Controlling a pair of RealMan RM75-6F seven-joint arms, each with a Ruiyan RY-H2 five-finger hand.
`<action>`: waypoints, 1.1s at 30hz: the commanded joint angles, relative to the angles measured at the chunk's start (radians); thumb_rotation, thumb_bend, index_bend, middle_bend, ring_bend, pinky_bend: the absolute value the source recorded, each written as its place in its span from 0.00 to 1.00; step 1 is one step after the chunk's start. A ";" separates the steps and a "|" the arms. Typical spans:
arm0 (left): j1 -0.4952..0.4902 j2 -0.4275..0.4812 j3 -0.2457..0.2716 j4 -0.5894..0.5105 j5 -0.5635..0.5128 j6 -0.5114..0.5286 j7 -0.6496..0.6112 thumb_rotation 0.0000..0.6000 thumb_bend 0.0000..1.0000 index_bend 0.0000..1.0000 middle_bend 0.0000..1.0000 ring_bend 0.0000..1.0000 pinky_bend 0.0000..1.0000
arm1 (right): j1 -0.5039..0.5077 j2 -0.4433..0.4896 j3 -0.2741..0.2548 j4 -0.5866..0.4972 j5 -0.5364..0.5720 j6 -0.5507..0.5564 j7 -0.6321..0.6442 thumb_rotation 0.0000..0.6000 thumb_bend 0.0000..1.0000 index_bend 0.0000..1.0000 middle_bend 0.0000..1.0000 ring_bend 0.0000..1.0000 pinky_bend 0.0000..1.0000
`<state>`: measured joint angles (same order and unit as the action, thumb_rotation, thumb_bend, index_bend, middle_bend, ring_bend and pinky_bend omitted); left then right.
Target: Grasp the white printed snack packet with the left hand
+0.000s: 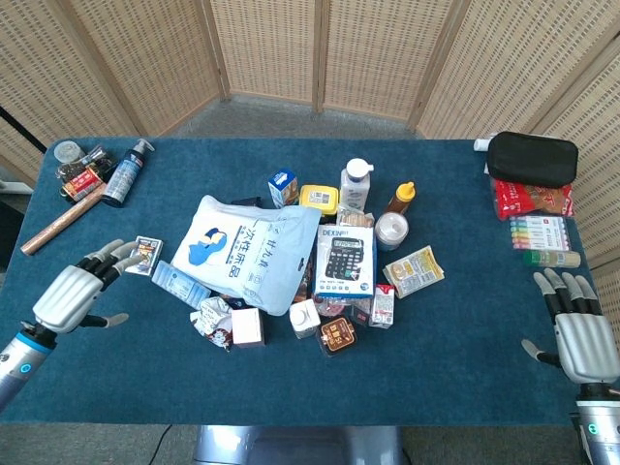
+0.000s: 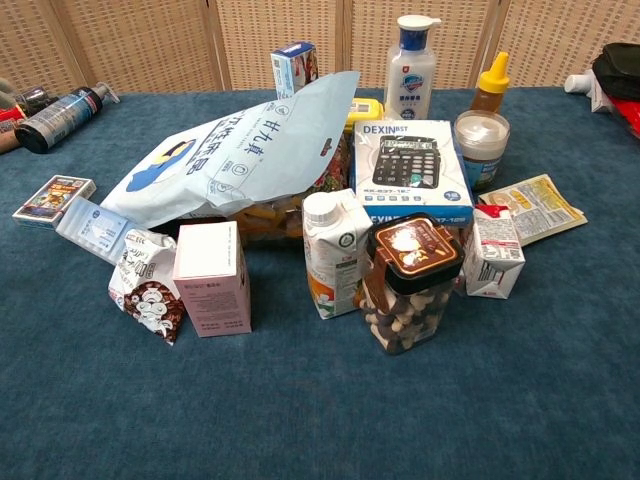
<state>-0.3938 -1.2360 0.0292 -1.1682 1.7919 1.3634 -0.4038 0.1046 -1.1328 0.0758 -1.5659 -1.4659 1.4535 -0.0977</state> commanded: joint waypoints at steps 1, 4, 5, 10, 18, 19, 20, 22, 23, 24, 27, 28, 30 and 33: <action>-0.036 0.020 0.029 -0.045 0.027 -0.045 0.006 1.00 0.00 0.15 0.00 0.00 0.22 | -0.002 0.002 0.001 -0.005 0.000 0.003 0.001 1.00 0.00 0.00 0.00 0.00 0.00; -0.061 0.027 0.046 -0.088 0.045 -0.081 0.038 1.00 0.00 0.15 0.00 0.00 0.22 | -0.004 0.003 0.001 -0.009 -0.003 0.011 0.001 1.00 0.00 0.00 0.00 0.00 0.00; -0.067 0.025 0.050 -0.097 0.047 -0.092 0.053 1.00 0.00 0.15 0.00 0.00 0.22 | -0.005 0.003 0.002 -0.010 -0.003 0.012 0.001 1.00 0.00 0.00 0.00 0.00 0.00; -0.095 -0.001 0.071 -0.142 0.052 -0.154 0.111 1.00 0.00 0.15 0.00 0.00 0.22 | -0.007 0.005 0.003 -0.010 -0.001 0.014 0.004 1.00 0.00 0.00 0.00 0.00 0.00; -0.126 -0.056 0.085 -0.178 0.051 -0.216 0.199 1.00 0.00 0.15 0.00 0.00 0.22 | -0.010 0.010 0.006 -0.008 0.000 0.017 0.022 1.00 0.00 0.00 0.00 0.00 0.00; -0.132 -0.062 0.085 -0.184 0.047 -0.227 0.211 1.00 0.00 0.15 0.00 0.00 0.22 | -0.010 0.011 0.006 -0.007 0.000 0.016 0.025 1.00 0.00 0.00 0.00 0.00 0.00; -0.135 -0.066 0.084 -0.188 0.043 -0.234 0.221 1.00 0.00 0.15 0.00 0.00 0.22 | -0.011 0.012 0.006 -0.007 0.001 0.016 0.027 1.00 0.00 0.00 0.00 0.00 0.00; -0.143 -0.075 0.084 -0.198 0.037 -0.248 0.240 1.00 0.00 0.15 0.00 0.00 0.22 | -0.011 0.013 0.007 -0.006 0.002 0.017 0.034 1.00 0.00 0.00 0.00 0.00 0.00; -0.146 -0.079 0.084 -0.202 0.034 -0.255 0.247 1.00 0.00 0.15 0.00 0.00 0.22 | -0.012 0.014 0.008 -0.006 0.003 0.017 0.036 1.00 0.00 0.00 0.00 0.00 0.00; -0.149 -0.082 0.085 -0.205 0.031 -0.261 0.255 1.00 0.00 0.15 0.00 0.00 0.22 | -0.012 0.015 0.008 -0.006 0.003 0.018 0.038 1.00 0.00 0.00 0.00 0.00 0.00; -0.156 -0.098 0.084 -0.208 0.016 -0.283 0.286 1.00 0.00 0.15 0.00 0.00 0.22 | -0.013 0.017 0.009 -0.005 0.003 0.019 0.044 1.00 0.00 0.00 0.00 0.00 0.00; -0.158 -0.104 0.082 -0.210 0.009 -0.290 0.293 1.00 0.00 0.14 0.00 0.00 0.21 | -0.014 0.018 0.009 -0.005 0.002 0.019 0.045 1.00 0.00 0.00 0.00 0.00 0.00; -0.165 -0.117 0.081 -0.211 -0.002 -0.306 0.306 1.00 0.00 0.14 0.00 0.00 0.21 | -0.014 0.019 0.008 -0.005 0.001 0.020 0.048 1.00 0.00 0.00 0.00 0.00 0.00; -0.173 -0.139 0.080 -0.209 -0.012 -0.321 0.327 1.00 0.00 0.14 0.00 0.00 0.21 | -0.015 0.020 0.009 -0.006 0.000 0.022 0.052 1.00 0.00 0.00 0.00 0.00 0.00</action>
<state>-0.5629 -1.3695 0.1095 -1.3776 1.7842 1.0470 -0.0822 0.0892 -1.1127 0.0845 -1.5714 -1.4657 1.4753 -0.0459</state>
